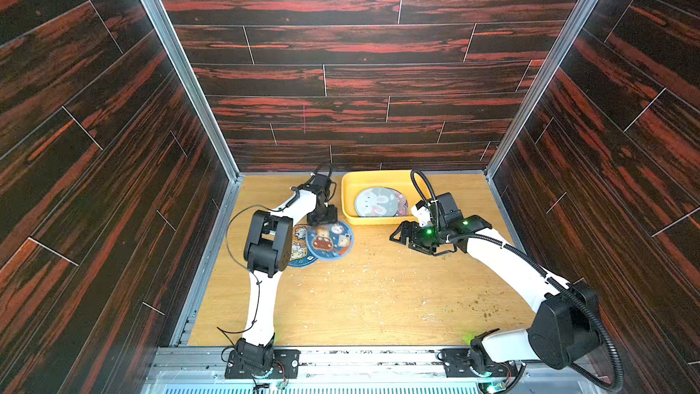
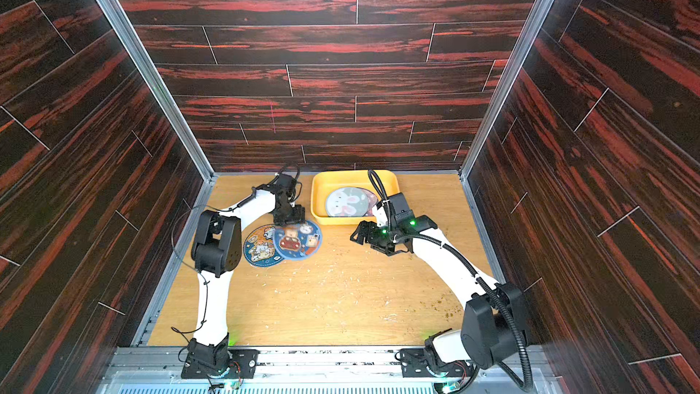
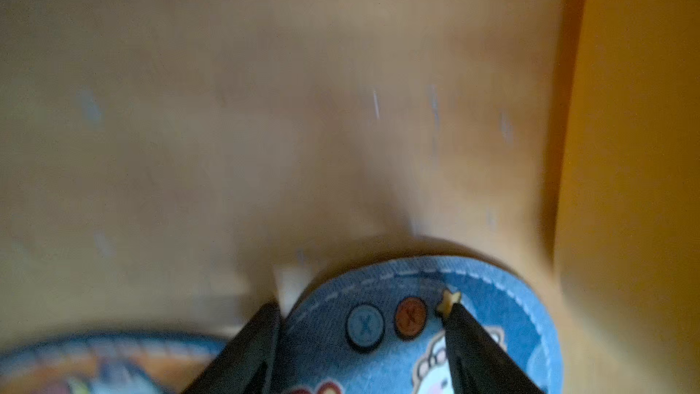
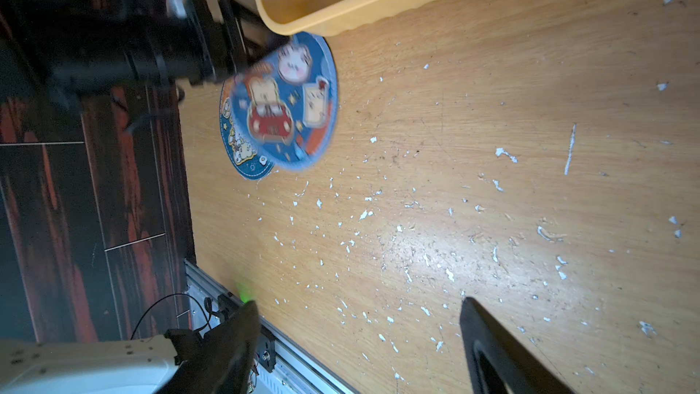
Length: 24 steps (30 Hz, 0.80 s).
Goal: Put the coasters into the storage box
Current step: Move the coaster to the center of the board.
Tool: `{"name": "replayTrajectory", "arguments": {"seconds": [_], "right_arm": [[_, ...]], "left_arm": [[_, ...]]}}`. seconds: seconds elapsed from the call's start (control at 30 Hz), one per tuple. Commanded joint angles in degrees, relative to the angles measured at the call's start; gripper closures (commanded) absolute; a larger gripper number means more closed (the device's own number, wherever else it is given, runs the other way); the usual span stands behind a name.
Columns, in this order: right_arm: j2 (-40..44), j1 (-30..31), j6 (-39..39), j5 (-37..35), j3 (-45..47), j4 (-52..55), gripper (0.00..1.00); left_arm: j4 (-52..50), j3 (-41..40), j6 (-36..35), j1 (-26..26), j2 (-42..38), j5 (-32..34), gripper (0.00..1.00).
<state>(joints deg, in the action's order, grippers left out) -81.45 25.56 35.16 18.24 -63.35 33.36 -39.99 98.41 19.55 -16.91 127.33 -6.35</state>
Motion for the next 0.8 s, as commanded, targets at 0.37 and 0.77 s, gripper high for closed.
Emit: {"name": "replayTrajectory", "arguments": {"seconds": [0.37,0.77], "right_arm": [[0.37,1.67,0.17,0.04,-0.06,0.38,0.16],[-0.89,2.63,0.02,0.48,1.19,-1.1,0.16]], "left_arm": [[-0.27,-15.4,4.64,-5.38,-8.68,-4.92,0.28],[3.18,-27.44,11.83,-10.19,-18.26,-7.4,0.28]]}}
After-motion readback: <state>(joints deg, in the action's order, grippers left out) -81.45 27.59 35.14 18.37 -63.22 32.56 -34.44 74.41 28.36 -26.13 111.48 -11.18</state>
